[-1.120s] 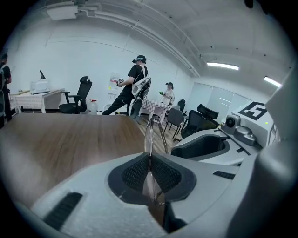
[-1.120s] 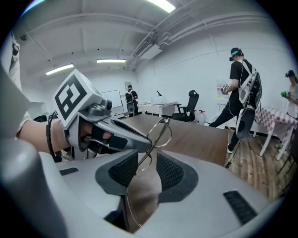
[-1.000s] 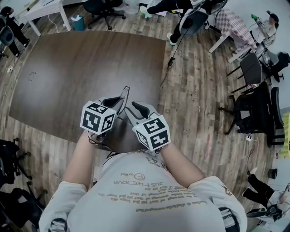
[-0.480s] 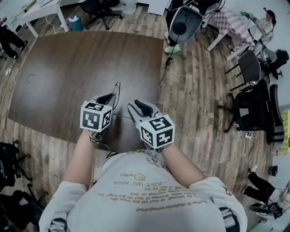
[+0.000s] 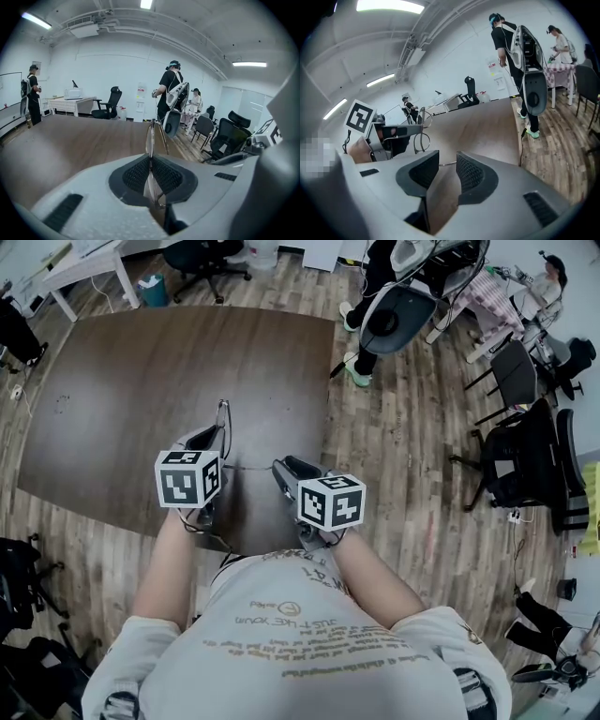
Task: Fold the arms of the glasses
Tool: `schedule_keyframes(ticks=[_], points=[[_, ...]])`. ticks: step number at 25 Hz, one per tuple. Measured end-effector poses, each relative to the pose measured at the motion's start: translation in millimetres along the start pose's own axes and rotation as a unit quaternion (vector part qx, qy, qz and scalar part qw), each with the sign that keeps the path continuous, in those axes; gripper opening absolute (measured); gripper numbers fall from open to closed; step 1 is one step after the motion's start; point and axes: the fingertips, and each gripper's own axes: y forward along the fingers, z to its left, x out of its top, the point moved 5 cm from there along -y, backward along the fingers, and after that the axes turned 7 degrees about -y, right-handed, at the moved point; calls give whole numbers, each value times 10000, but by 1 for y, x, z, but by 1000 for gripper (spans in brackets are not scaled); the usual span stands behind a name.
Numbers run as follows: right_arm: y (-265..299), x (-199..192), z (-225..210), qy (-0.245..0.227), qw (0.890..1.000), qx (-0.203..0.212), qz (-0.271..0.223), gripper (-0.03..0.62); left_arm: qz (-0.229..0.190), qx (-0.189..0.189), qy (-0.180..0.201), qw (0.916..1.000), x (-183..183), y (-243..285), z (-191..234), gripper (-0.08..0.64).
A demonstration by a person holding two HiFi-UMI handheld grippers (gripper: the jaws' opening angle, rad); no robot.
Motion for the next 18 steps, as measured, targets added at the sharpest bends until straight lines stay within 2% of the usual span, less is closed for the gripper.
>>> schedule_keyframes(ticks=[4, 10, 14, 18], points=[[4, -11, -4, 233, 9995, 56, 205, 124, -116, 34, -149, 9998, 1, -2, 1, 35], [3, -13, -5, 868, 9954, 407, 6, 130, -274, -54, -440, 9986, 2, -9, -3, 34], [1, -11, -2, 856, 9952, 464, -99, 129, -252, -156, -453, 9985, -1, -10, -7, 34], [-5, -8, -3, 826, 9951, 489, -238, 92, -219, -176, -345, 9990, -5, -11, -14, 34]])
